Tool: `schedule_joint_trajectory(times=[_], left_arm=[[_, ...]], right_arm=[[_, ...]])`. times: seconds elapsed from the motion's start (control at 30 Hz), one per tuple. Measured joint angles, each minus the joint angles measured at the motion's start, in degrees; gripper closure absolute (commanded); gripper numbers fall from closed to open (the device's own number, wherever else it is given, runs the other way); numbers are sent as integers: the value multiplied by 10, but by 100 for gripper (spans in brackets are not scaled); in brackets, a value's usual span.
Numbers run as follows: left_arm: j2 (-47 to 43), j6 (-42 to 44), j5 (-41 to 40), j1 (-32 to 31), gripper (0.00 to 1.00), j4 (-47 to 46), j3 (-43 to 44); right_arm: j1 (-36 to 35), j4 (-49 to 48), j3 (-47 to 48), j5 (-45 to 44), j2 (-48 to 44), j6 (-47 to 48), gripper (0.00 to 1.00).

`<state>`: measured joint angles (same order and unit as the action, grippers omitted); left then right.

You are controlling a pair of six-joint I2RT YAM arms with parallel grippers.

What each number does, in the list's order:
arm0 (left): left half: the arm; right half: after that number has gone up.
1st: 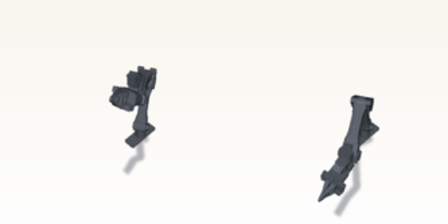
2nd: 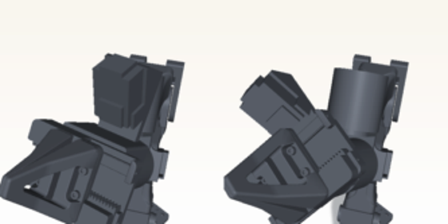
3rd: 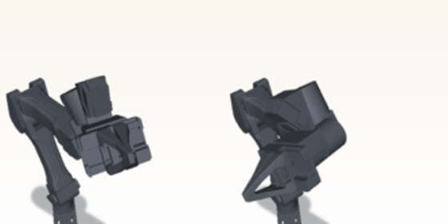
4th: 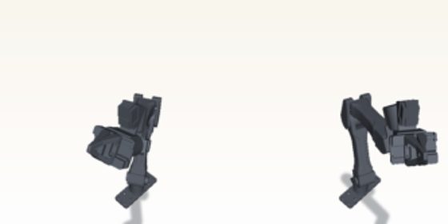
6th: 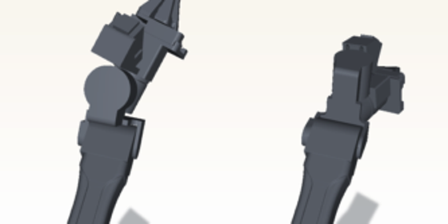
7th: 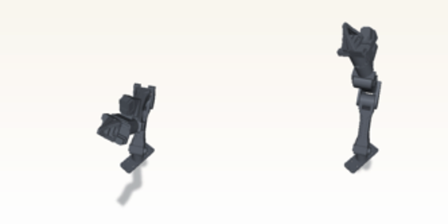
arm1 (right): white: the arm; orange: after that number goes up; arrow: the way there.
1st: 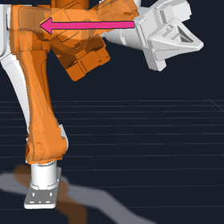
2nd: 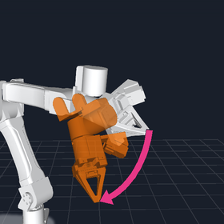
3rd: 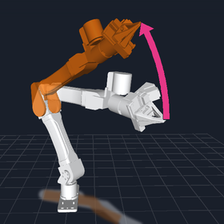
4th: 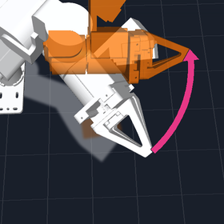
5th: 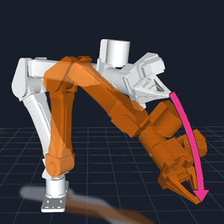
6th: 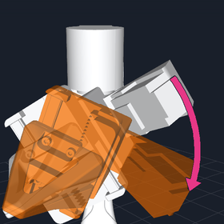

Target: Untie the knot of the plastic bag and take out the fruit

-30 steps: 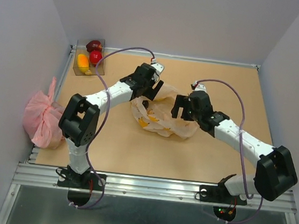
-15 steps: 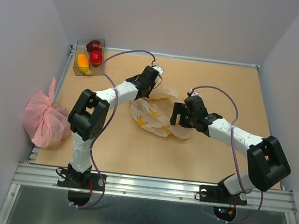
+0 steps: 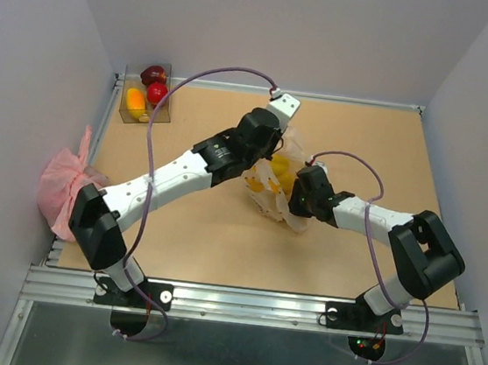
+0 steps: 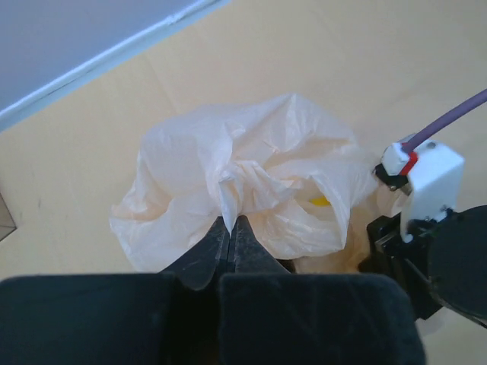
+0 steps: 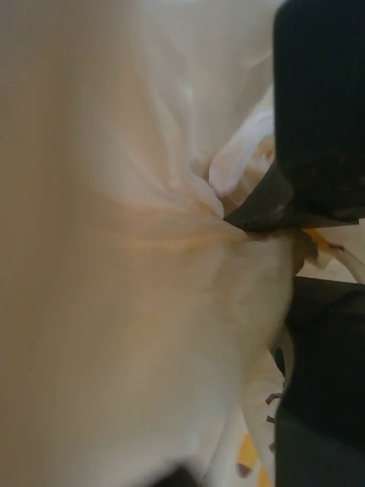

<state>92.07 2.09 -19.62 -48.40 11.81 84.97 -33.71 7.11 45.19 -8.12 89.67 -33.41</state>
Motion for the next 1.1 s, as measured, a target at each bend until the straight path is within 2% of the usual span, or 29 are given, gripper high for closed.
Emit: schedule_joint_trajectory(times=[0.17,0.47,0.63,0.7,0.77,0.8,0.87,0.9,1.0,1.03,1.1], left_arm=[[-36,-43,-17,10,100,-22,-58],[13,-126,16,96,97,-62,-185],[32,-169,34,127,80,-104,-222],[32,-181,36,128,64,-121,-243],[32,-192,38,128,51,-126,-253],[30,-195,38,128,33,-126,-255],[9,-202,39,127,15,-127,-260],[-5,-201,39,127,11,-125,-260],[-63,-202,42,126,8,-125,-260],[-104,-199,42,124,8,-125,-259],[-143,-193,41,117,11,-126,-255]], right_arm=[[0,-16,-13,-5,0,-7,73],[0,-22,-30,-17,-20,-7,81],[0,-21,-31,-20,-30,-5,84],[0,-21,-31,-19,-31,-5,84],[0,-21,-31,-15,-31,-3,81],[0,-21,-31,-12,-31,-2,79],[0,-20,-31,-8,-34,2,72],[0,-20,-30,-5,-40,4,70],[0,-20,-30,-4,-56,8,56],[0,-20,-30,-4,-62,10,45],[0,-20,-30,-3,-70,12,32]])
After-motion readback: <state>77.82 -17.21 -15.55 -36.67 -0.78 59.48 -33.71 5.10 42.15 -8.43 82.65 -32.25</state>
